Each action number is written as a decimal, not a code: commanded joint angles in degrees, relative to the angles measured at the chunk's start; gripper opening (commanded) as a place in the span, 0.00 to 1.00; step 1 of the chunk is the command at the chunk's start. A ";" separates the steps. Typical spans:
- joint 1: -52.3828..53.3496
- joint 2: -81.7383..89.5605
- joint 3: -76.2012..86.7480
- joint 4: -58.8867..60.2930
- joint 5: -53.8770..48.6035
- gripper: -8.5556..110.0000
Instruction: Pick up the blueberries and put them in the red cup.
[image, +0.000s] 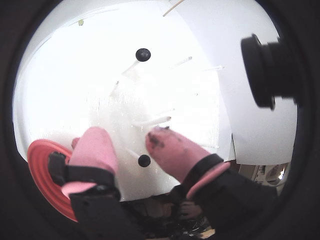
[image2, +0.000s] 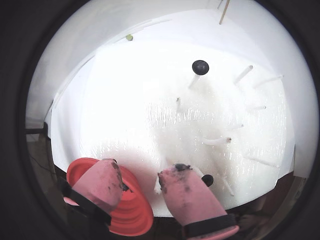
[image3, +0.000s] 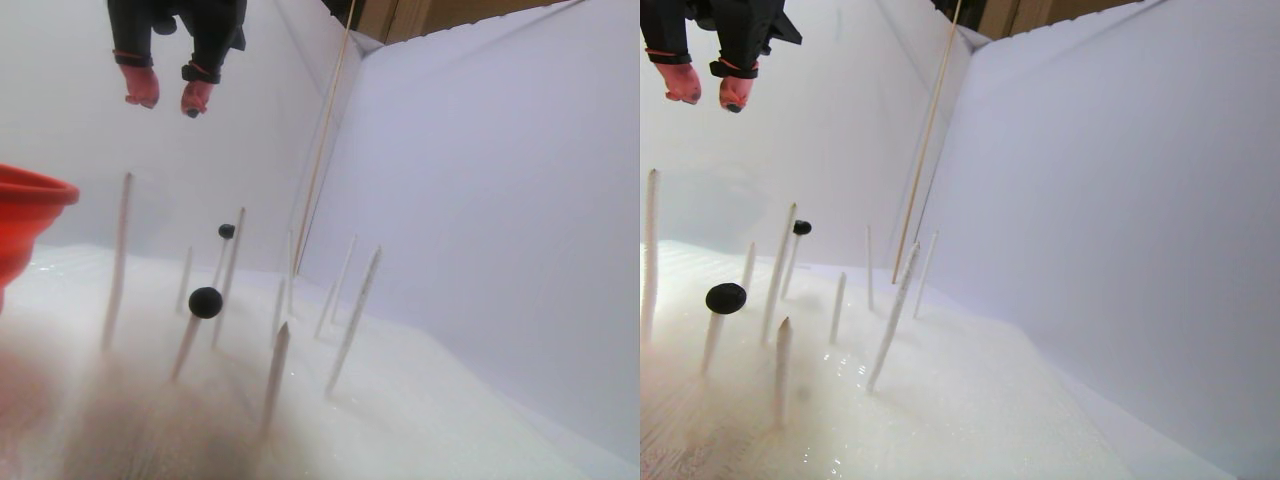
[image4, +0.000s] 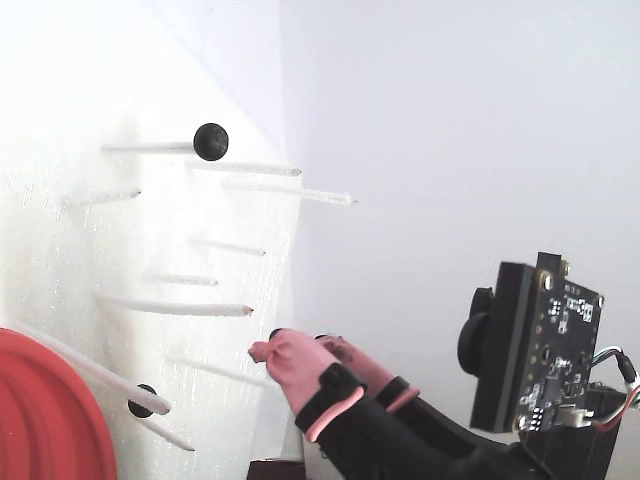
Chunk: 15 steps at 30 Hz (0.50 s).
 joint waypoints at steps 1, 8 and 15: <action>2.02 -0.26 -3.60 -2.02 0.09 0.19; 4.13 -3.08 -4.57 -4.48 0.26 0.19; 6.15 -7.21 -6.15 -7.12 0.44 0.20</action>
